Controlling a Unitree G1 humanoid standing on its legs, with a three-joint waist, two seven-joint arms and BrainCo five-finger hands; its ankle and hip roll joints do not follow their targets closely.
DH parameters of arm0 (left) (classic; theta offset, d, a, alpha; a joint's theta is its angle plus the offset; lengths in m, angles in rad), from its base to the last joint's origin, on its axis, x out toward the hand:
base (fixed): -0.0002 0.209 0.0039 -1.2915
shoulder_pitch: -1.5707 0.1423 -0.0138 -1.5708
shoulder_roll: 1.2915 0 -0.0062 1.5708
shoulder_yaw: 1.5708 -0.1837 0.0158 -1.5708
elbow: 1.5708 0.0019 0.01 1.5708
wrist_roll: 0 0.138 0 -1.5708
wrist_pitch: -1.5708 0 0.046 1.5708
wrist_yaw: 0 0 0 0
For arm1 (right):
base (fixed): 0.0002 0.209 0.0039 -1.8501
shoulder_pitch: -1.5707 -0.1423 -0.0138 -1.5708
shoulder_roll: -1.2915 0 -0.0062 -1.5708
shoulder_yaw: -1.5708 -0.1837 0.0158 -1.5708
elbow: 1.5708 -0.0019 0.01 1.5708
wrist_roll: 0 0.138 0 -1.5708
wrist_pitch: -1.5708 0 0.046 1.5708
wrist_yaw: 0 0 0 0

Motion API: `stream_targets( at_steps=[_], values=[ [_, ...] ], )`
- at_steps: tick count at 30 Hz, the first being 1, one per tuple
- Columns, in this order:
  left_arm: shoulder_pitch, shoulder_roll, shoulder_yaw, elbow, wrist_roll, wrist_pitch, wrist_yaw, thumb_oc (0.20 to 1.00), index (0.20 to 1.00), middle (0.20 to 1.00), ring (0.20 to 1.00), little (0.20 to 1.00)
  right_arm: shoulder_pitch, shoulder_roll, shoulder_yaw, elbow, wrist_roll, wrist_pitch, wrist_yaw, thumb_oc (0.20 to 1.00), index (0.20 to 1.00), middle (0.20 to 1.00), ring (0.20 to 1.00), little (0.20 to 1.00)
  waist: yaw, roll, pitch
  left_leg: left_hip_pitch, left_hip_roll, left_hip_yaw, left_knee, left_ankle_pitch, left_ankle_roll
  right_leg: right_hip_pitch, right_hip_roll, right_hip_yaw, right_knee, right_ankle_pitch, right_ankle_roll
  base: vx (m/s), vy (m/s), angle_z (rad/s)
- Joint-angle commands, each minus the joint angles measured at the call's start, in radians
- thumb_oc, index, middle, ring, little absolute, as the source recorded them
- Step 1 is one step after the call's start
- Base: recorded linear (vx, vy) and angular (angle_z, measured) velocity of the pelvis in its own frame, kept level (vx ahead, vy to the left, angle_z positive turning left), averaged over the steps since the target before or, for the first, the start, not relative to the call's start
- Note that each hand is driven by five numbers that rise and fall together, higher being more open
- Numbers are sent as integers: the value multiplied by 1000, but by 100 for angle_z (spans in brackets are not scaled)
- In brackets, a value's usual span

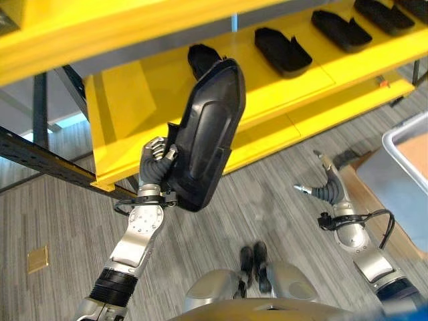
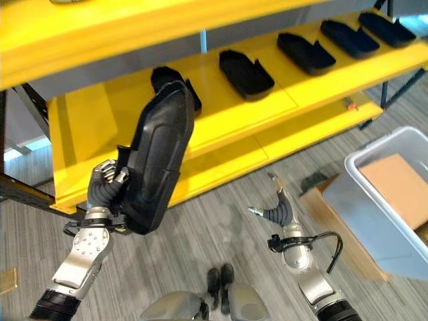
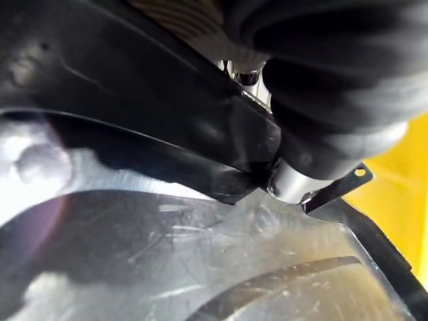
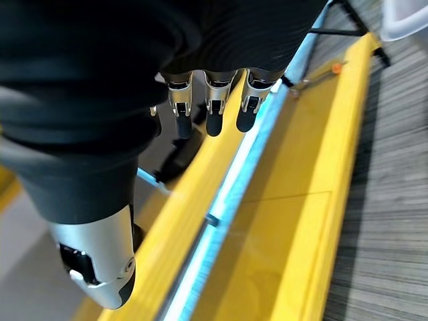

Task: Move parts from the plastic box to the shelf.

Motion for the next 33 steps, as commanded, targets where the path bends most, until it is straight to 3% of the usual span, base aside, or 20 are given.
stream_targets(
  at_steps=[1,6,8,9,10,11,14,17,20,23,28,30,33],
  values=[
    [-43,12,48,-51,42,-98,37,200,200,200,200,200,-73,7,10,-35,-24,-74,0,1000,1000,1000,1000,1000,13,-35,-59,8,129,22,-99,-39,41,8,11,-24,24,-45,134,40,-119,25],
    [-35,5,87,-78,42,-53,109,200,200,200,200,200,-86,-15,38,-46,-168,-108,9,1000,1000,1000,1000,1000,-4,-33,-82,27,137,86,-47,-73,27,59,-4,-44,-9,-46,124,48,-101,7],
    [-58,5,80,-67,45,-55,106,200,200,200,200,200,-72,-29,27,-64,-184,-105,-3,1000,1000,1000,1000,1000,-34,-41,-82,27,168,207,-4,-89,15,71,-20,-85,-7,-45,125,-18,-11,10],
    [-87,3,59,-45,38,-66,91,200,200,200,200,200,-58,-38,13,-67,-180,-96,-26,1000,1000,1000,1000,1000,-63,-48,-84,30,211,314,22,-97,7,72,-36,-122,1,-48,124,20,28,169],
    [-94,3,54,-40,37,-67,91,200,200,200,200,200,-54,-41,9,-67,-177,-95,-29,1000,1000,1000,1000,1000,-70,-47,-87,37,220,320,26,-114,0,79,-37,-122,3,-61,129,91,202,208],
    [-145,-14,4,2,29,-56,111,200,200,200,200,200,-39,-50,-8,-45,-184,-106,-41,1000,1000,1000,1000,1000,-121,-48,-93,62,282,411,13,-109,-12,93,-51,-163,27,-86,121,161,266,247],
    [-118,-16,18,-5,10,-47,105,200,200,200,200,200,-22,-55,-22,-40,-166,-117,-8,1000,1000,1000,1000,1000,-114,-47,-103,84,300,368,-40,-69,-36,111,-54,-150,19,-91,117,144,247,83],
    [-106,-11,24,-2,-2,-50,70,200,200,200,200,200,-13,-56,-20,-41,-171,-133,6,1000,1000,1000,1000,1000,-108,-41,-110,102,321,379,-116,-24,-53,119,-64,-179,23,-107,117,141,281,21],
    [-117,-8,-31,37,18,-18,-57,200,200,200,200,200,-42,-42,26,-46,-176,-120,15,1000,1000,1000,1000,1000,-84,-47,-98,110,305,375,-105,-52,-32,115,-75,-217,63,-123,124,176,326,19],
    [-128,3,-139,40,132,-42,-167,200,200,200,200,200,-72,-38,65,-20,-182,-125,-2,1000,1000,1000,1000,1000,-77,-43,-78,117,284,374,-130,-57,-20,97,-75,-218,62,-115,135,-3,95,6],
    [-114,27,-185,39,158,-55,-204,200,200,200,200,200,-79,-48,80,7,-204,-145,6,1000,1000,1000,1000,1000,-72,-37,-73,124,277,380,-146,-53,-20,103,-81,-222,33,-98,144,-19,45,0],
    [-112,31,-209,52,171,-53,-212,200,200,200,200,200,-86,-52,90,25,-193,-120,7,1000,1000,1000,1000,1000,-71,-37,-70,120,281,384,-139,-53,-20,100,-84,-222,33,-96,145,-19,59,-4],
    [-111,38,-255,105,195,-36,-210,200,200,200,200,200,-102,-35,90,90,-48,-78,12,1000,1000,1000,1000,1000,-70,-44,-61,112,294,404,-104,-64,-14,95,-91,-230,50,-98,142,-10,125,-6]
  ],
)
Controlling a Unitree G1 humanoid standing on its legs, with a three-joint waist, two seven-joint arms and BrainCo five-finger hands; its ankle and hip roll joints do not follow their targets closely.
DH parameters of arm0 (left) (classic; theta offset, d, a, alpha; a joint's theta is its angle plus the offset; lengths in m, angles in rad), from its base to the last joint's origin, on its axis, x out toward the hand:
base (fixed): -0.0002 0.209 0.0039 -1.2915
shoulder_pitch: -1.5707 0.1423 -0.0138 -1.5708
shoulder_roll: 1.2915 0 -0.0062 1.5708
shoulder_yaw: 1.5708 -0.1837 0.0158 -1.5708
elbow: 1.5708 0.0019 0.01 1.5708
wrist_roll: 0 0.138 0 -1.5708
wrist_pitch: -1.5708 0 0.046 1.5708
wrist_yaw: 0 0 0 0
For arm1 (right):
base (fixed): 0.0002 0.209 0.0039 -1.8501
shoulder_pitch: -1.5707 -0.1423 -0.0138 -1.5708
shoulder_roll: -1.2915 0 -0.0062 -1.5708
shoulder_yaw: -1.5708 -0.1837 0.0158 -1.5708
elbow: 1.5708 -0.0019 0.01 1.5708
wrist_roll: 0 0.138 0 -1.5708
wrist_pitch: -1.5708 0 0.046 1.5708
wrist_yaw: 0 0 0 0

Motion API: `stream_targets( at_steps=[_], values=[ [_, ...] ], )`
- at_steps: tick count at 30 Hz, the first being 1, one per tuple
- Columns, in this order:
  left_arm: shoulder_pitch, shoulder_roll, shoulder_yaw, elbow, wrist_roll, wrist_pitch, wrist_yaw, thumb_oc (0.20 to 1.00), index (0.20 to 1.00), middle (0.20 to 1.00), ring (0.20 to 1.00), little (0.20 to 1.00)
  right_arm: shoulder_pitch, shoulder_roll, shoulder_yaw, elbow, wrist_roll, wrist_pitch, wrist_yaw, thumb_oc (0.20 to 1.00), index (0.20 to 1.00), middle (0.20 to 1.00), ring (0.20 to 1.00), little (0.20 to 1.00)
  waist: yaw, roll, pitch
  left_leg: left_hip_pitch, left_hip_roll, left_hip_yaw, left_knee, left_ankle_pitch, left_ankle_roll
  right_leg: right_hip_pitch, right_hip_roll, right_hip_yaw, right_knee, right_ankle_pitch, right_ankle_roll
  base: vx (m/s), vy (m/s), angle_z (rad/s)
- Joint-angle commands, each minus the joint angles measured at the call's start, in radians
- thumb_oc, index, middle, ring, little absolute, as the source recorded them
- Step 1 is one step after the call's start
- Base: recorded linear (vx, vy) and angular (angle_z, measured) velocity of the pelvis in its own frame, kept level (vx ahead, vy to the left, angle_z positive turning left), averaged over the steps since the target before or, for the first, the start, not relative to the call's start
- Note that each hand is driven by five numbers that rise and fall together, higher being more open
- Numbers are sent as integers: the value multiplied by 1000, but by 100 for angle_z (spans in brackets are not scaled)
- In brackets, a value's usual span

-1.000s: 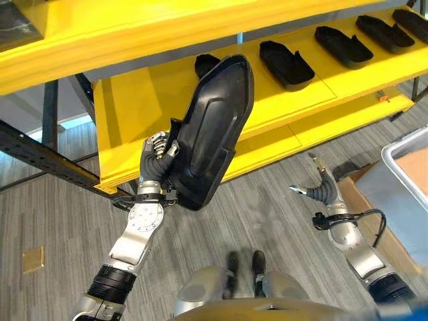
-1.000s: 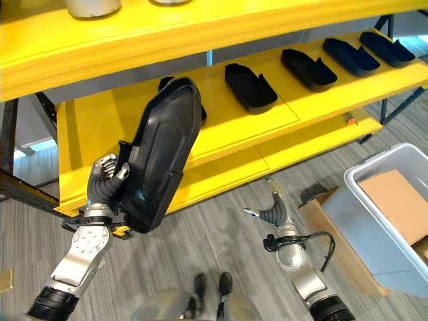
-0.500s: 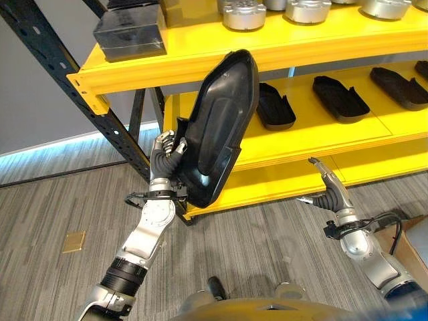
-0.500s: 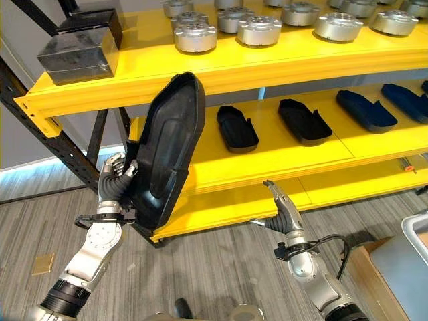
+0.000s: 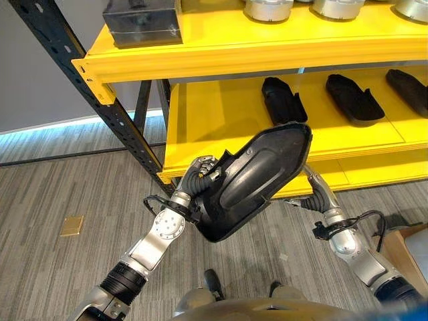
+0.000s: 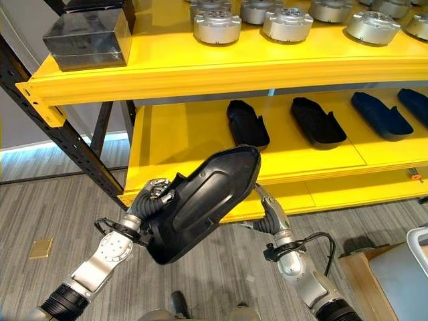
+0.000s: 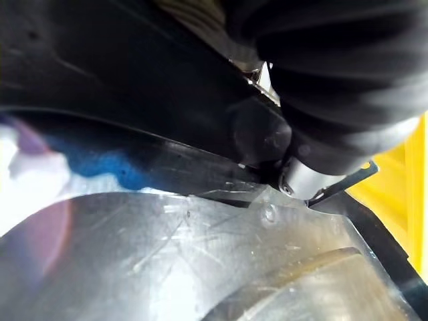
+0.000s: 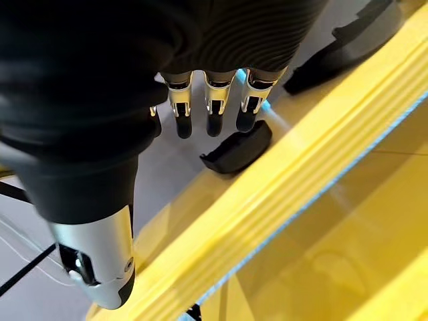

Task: Move parts from the plastic box to the shelf.

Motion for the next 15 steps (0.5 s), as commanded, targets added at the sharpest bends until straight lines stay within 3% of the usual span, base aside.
stream_targets(
  at_steps=[1,4,7,9,11,14,15],
  values=[
    [-55,-11,2,20,28,-52,20,200,200,200,200,200,-91,17,-10,26,128,-8,-1,1000,1000,1000,1000,1000,0,-12,26,36,56,-12,83,-126,-67,-50,69,-17,66,-15,-29,6,166,-7],
    [-56,-10,-1,39,31,-36,34,200,200,200,200,200,-107,29,-21,28,119,-9,-4,1000,1000,1000,1000,1000,8,-21,31,27,60,-9,111,-138,-58,-59,66,-18,108,-35,-33,-3,109,-7],
    [-69,-17,0,93,13,-22,73,200,200,200,200,200,-138,44,-26,31,116,6,-28,1000,1000,1000,1000,1000,34,-38,45,10,66,-15,150,-160,-35,-91,53,-26,232,-80,-34,-13,115,0],
    [-73,-21,11,113,8,-30,86,200,200,200,200,200,-152,56,-24,38,114,14,-40,1000,1000,1000,1000,1000,46,-44,54,11,58,-32,152,-171,-13,-131,38,-14,342,-65,-11,6,94,-1],
    [-75,-20,25,120,1,-23,62,200,200,200,200,200,-160,76,-23,46,106,16,-55,1000,1000,1000,1000,1000,45,-52,76,25,40,-77,144,-190,20,-227,25,36,540,-7,40,64,52,4],
    [-58,-16,31,97,7,-20,59,200,200,200,200,200,-177,88,-30,73,90,1,-49,1000,1000,1000,1000,1000,57,-57,91,34,51,-76,130,-167,7,-253,-3,25,442,57,39,93,-135,42],
    [-57,-13,30,80,4,-9,61,200,200,200,200,200,-194,90,-28,84,97,0,-49,1000,1000,1000,1000,1000,61,-66,98,36,57,-78,126,-167,-9,-243,-9,18,285,81,42,250,-477,17]
  ],
)
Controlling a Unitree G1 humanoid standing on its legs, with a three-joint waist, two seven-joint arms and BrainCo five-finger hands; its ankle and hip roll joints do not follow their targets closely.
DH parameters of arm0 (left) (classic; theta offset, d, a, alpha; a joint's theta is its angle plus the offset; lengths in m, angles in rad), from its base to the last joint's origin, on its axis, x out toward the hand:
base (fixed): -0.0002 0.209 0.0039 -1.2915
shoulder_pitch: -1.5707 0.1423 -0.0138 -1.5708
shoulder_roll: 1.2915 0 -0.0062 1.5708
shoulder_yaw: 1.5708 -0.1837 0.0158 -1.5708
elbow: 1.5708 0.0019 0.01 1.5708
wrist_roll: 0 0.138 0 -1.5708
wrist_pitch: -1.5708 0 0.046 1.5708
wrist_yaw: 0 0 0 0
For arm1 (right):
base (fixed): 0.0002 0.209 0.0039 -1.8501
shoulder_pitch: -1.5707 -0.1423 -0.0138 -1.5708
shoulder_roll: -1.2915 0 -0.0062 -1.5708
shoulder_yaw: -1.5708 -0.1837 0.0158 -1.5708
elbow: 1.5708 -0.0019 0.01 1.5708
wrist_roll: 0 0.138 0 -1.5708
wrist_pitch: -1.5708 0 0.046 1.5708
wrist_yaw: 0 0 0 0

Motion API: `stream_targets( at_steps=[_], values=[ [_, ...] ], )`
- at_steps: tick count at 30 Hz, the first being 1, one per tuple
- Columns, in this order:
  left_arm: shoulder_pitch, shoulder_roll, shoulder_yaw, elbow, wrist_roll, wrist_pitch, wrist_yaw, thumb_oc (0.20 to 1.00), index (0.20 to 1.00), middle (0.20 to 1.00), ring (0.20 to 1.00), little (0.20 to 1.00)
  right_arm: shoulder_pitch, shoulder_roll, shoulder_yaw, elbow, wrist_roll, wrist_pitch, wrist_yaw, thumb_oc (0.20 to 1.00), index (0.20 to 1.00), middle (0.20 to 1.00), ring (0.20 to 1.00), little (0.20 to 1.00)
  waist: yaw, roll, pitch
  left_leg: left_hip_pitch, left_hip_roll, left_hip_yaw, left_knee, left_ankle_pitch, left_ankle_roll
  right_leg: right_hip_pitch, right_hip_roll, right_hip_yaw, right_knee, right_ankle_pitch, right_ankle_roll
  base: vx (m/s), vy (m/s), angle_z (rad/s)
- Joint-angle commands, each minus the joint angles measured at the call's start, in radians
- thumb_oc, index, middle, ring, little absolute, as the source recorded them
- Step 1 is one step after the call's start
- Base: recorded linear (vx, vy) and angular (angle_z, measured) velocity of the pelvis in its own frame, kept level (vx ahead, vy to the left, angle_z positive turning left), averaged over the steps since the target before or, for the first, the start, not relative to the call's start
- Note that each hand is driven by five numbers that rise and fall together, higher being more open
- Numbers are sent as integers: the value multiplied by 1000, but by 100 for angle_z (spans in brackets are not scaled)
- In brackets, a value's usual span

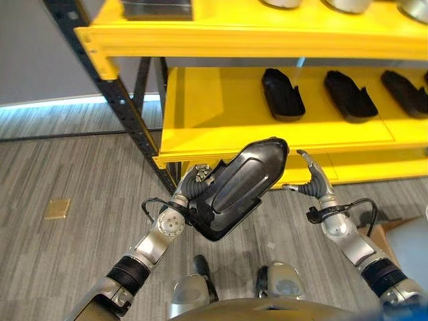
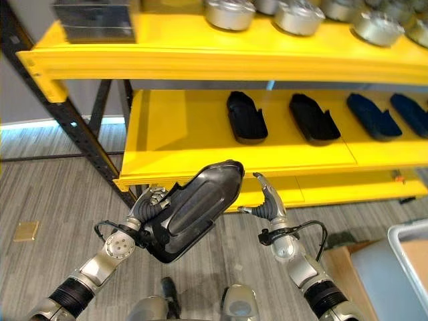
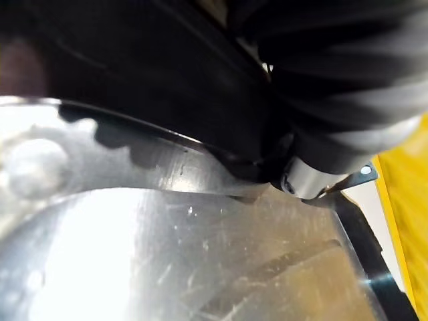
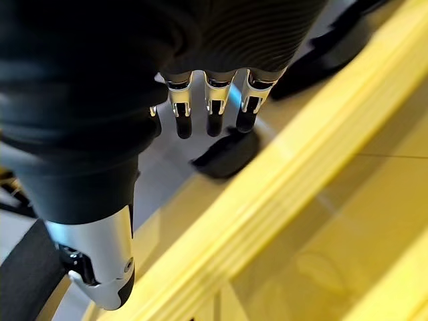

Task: Move parts from the plastic box to the shelf.

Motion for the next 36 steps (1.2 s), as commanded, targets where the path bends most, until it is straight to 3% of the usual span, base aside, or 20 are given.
stream_targets(
  at_steps=[1,3,8,12,18,21,23,29,33,36],
  values=[
    [-16,-24,10,-104,-30,-47,50,200,200,200,200,200,-58,16,-24,11,-5,-42,-26,1000,1000,1000,1000,1000,-23,4,-19,61,-10,-62,37,-129,-16,15,36,22,-417,250,21,280,-490,16],
    [-6,-20,3,-99,-30,-63,71,200,200,200,200,200,-45,22,-27,2,-21,-53,-26,1000,1000,1000,1000,1000,-33,-5,-18,74,-9,-83,29,-140,-13,-15,19,85,-446,307,39,284,-412,39],
    [7,-41,3,-106,-13,-57,101,200,200,200,200,200,-18,-7,-32,-28,-41,-66,7,1000,1000,1000,1000,1000,-45,-2,-43,77,4,-105,33,-134,-32,27,52,97,-477,250,19,187,-224,62],
    [-30,-55,7,-104,-24,-58,126,200,200,200,200,200,-32,-84,-15,-96,-53,-21,13,1000,1000,1000,1000,1000,-57,13,-30,34,50,-103,29,-87,-76,36,100,87,-424,148,-55,91,-238,14],
    [-32,-59,13,-96,-34,-81,140,200,200,200,200,200,-38,-117,-18,-99,-57,-25,-14,1000,1000,1000,1000,1000,-62,18,-22,19,91,-98,26,-52,-100,47,119,64,-410,117,-85,57,-137,13],
    [-21,-66,26,-98,-47,-86,166,200,200,200,200,200,-28,-123,-34,-98,-23,-59,-66,1000,1000,1000,1000,1000,-67,25,-28,5,124,-90,40,-20,-119,65,132,48,-409,96,-107,136,-177,11],
    [-8,-88,54,-102,-74,-86,223,200,200,200,200,200,11,-105,-82,-151,23,-136,-135,1000,1000,1000,1000,1000,-85,39,-34,-7,143,-80,75,0,-131,71,141,39,-393,68,-123,133,-177,25],
    [-2,-121,127,-79,-157,-90,307,200,200,200,200,200,60,-85,-139,-245,48,-181,-120,1000,1000,1000,1000,1000,-116,63,-41,-19,151,-68,164,17,-137,70,149,48,-348,25,-149,88,-90,-2],
    [-3,-127,183,-74,-196,-102,353,200,200,200,200,200,101,-78,-174,-298,67,-198,-72,1000,1000,1000,1000,1000,-139,66,-41,-60,151,-54,323,23,-139,68,154,59,-334,3,-176,57,-101,-11],
    [-1,-133,204,-79,-209,-94,369,200,200,200,200,200,114,-69,-176,-304,53,-214,-78,1000,1000,1000,1000,1000,-139,67,-32,-111,141,-80,395,28,-133,76,165,76,-334,-2,-185,70,-31,-3]
  ],
)
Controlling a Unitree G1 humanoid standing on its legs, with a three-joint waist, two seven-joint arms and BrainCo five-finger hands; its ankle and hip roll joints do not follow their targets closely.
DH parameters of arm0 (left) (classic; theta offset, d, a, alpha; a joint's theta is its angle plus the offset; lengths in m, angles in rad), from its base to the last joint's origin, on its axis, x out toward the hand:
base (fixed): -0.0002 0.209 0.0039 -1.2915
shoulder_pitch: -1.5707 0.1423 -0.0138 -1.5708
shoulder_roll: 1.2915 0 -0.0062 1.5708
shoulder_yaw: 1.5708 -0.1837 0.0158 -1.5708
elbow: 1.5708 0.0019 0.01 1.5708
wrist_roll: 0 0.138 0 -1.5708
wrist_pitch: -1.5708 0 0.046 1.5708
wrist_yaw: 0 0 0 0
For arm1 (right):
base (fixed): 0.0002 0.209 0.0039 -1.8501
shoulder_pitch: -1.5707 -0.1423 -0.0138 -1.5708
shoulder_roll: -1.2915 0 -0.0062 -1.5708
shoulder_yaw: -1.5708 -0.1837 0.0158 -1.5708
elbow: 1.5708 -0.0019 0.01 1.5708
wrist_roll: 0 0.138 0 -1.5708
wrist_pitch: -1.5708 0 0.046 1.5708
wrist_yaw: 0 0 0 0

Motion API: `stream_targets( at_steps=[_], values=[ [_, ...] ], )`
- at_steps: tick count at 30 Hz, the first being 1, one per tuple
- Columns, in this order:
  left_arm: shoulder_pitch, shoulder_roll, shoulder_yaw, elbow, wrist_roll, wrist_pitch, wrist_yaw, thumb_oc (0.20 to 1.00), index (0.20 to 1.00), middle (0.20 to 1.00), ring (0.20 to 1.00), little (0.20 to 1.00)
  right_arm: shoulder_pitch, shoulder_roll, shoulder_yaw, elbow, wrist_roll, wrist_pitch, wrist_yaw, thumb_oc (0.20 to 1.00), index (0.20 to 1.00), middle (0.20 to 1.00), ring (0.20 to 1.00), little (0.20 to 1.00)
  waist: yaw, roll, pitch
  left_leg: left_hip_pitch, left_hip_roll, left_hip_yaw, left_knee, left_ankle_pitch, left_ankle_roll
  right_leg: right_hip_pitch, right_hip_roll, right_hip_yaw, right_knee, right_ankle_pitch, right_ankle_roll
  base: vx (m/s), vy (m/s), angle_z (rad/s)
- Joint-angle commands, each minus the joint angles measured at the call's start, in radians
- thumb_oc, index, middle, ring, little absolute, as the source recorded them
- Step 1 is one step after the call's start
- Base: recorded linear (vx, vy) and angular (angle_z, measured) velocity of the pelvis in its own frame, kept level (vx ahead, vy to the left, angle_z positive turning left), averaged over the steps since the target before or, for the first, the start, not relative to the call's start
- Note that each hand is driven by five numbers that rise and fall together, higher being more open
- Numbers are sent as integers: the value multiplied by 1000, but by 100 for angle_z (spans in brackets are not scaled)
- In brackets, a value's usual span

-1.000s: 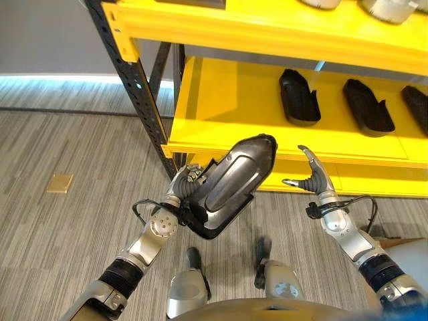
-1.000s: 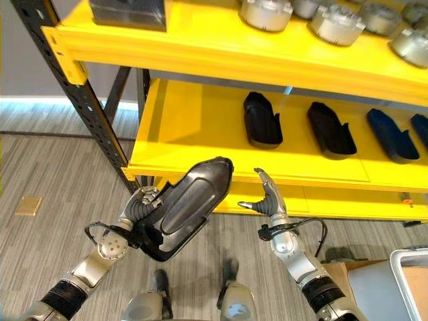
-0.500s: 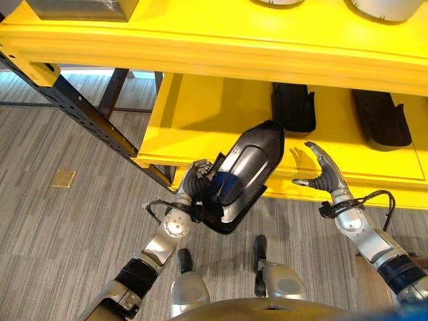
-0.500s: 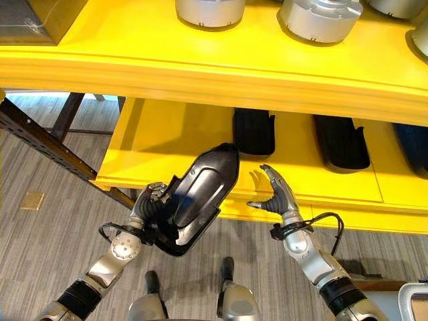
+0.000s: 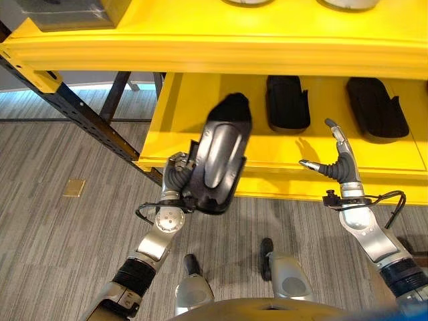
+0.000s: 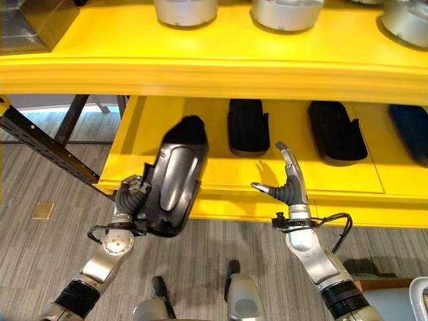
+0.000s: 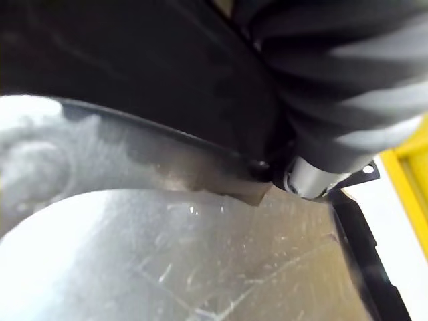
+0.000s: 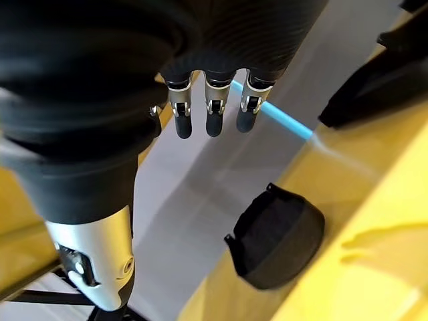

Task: Move parts from the plastic box to the shelf.

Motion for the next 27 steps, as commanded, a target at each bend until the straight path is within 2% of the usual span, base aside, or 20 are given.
stream_targets(
  at_steps=[1,2,3,5,6,11,14,17,19,22,27],
  values=[
    [-5,-18,74,-50,-15,-95,53,200,200,200,200,200,-4,26,-25,-43,17,-63,-18,1000,1000,1000,1000,1000,-16,-50,1,-39,-55,-79,232,37,-26,238,79,25,-369,126,-8,99,141,-17],
    [-1,-17,79,-50,-14,-101,56,200,200,200,200,200,-5,25,-25,-47,18,-60,-17,1000,1000,1000,1000,1000,-12,-50,4,-43,-56,-98,188,48,-27,240,79,33,-370,125,-4,121,265,-28],
    [5,-14,83,-56,-19,-104,61,200,200,200,200,200,-4,19,-26,-57,19,-48,-12,1000,1000,1000,1000,1000,-9,-51,4,-50,-47,-122,112,86,-34,243,71,40,-375,124,0,93,275,-35],
    [15,-12,88,-60,-26,-117,56,200,200,200,200,200,4,7,-30,-71,49,-24,-6,1000,1000,1000,1000,1000,-8,-50,8,-66,-14,-147,31,151,-50,253,64,46,-379,118,-1,122,317,-45],
    [19,-7,88,-58,-41,-129,51,200,200,200,200,200,23,-7,-36,-76,51,-24,-10,1000,1000,1000,1000,1000,-12,-55,13,-88,10,-143,6,171,-58,269,46,46,-376,108,1,168,379,-30],
    [-21,-22,70,-8,-54,-119,49,200,200,200,200,200,55,-17,-43,-65,55,-49,-12,1000,1000,1000,1000,1000,-40,-39,10,-45,4,-87,-8,98,-52,264,16,21,-341,92,19,96,248,-28],
    [-44,-29,65,9,-22,-118,42,200,200,200,200,200,55,-8,-47,-65,55,-47,-13,1000,1000,1000,1000,1000,-40,-30,18,-4,-39,-87,-41,31,-44,251,5,25,-345,113,46,42,162,-12],
    [-43,-22,73,-19,11,-111,57,200,200,200,200,200,54,5,-56,-68,56,-47,-3,1000,1000,1000,1000,1000,-32,-28,23,37,-77,-80,-79,7,-32,245,-11,30,-379,153,79,47,132,0],
    [-46,-13,80,-37,26,-106,83,200,200,200,200,200,44,13,-51,-71,53,-41,0,1000,1000,1000,1000,1000,-26,-29,27,44,-87,-82,-90,2,-24,243,-15,31,-394,168,89,7,45,-9],
    [-65,-2,91,-50,22,-86,104,200,200,200,200,200,21,26,-36,-74,42,-25,-5,1000,1000,1000,1000,1000,-16,-34,34,40,-102,-84,-90,-8,-14,241,-17,33,-406,176,99,-2,21,-4],
    [-122,4,92,-47,14,-62,139,200,200,200,200,200,-35,33,-6,-84,25,-6,-22,1000,1000,1000,1000,1000,0,-46,67,-3,-114,-96,-61,-20,-4,215,-10,41,-400,174,94,-72,6,-5]
  ],
)
